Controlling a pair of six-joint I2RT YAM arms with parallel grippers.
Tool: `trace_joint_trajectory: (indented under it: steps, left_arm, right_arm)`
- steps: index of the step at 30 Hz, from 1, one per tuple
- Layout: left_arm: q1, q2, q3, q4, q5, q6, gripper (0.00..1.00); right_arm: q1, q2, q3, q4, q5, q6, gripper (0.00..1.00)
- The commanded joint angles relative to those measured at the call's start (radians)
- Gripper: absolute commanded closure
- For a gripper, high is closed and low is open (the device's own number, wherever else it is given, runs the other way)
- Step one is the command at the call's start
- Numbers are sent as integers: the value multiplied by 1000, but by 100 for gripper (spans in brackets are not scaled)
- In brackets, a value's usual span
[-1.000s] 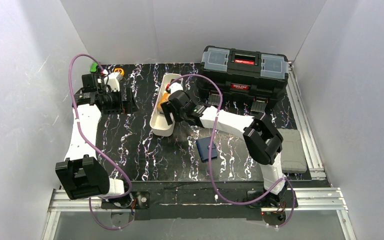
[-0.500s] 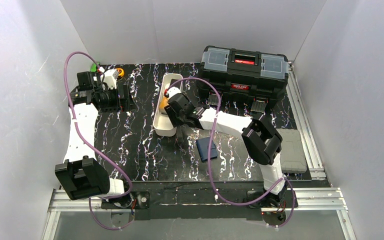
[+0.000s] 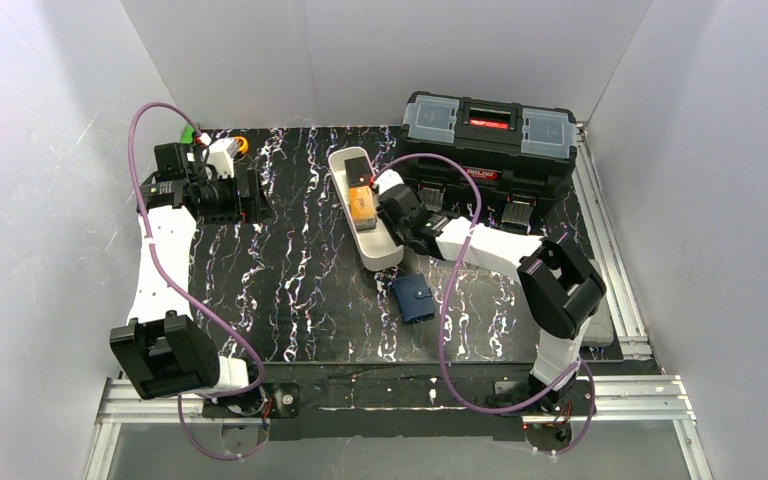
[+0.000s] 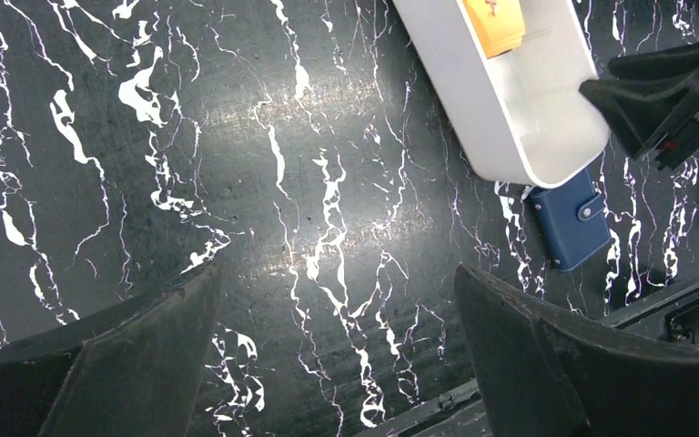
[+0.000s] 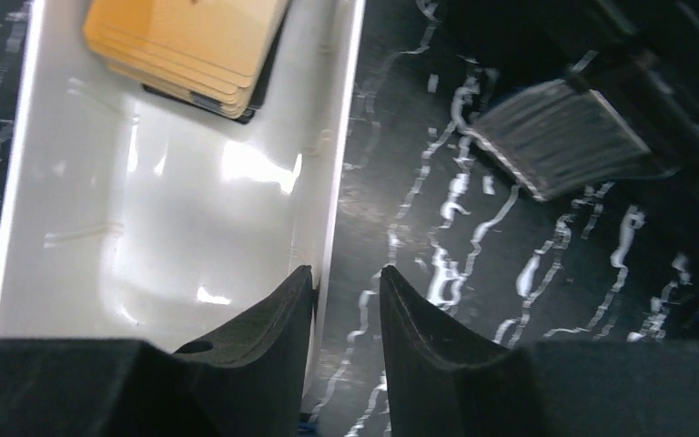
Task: Put the credit cards into the card holder
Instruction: Move the storage box to the center of the board.
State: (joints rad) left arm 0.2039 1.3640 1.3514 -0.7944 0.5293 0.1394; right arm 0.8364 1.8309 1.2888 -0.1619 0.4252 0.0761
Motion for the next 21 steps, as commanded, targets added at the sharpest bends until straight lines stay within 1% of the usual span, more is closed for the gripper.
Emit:
trace_joint_trajectory:
  steps: [1, 2, 4, 5, 7, 10, 13, 17, 21]
  left_arm:
    - [3, 2, 13, -30, 46, 13, 2]
    - [4, 4, 14, -31, 49, 15, 2]
    - [3, 4, 10, -30, 52, 16, 2]
    - [4, 3, 9, -30, 51, 18, 2]
    - [3, 1, 6, -28, 45, 25, 2]
    - [4, 1, 8, -27, 31, 35, 2]
    - [3, 7, 17, -30, 22, 37, 2]
    - [4, 23, 27, -25, -1, 34, 2]
    - [4, 37, 41, -19, -16, 23, 2]
  right_arm:
    - [-36, -55, -58, 59, 108, -123, 59]
    - [-45, -57, -52, 53, 123, -131, 56]
    - [-60, -51, -22, 21, 163, -133, 42]
    - [-63, -50, -2, 3, 184, -130, 37]
    - [-64, -62, 26, -8, 193, -124, 32]
    - [-53, -101, 48, 18, 129, -104, 28]
    - [-19, -117, 89, 40, 60, -98, 27]
    - [34, -57, 190, 32, -5, -114, 27]
    - [46, 28, 272, 17, -51, -105, 27]
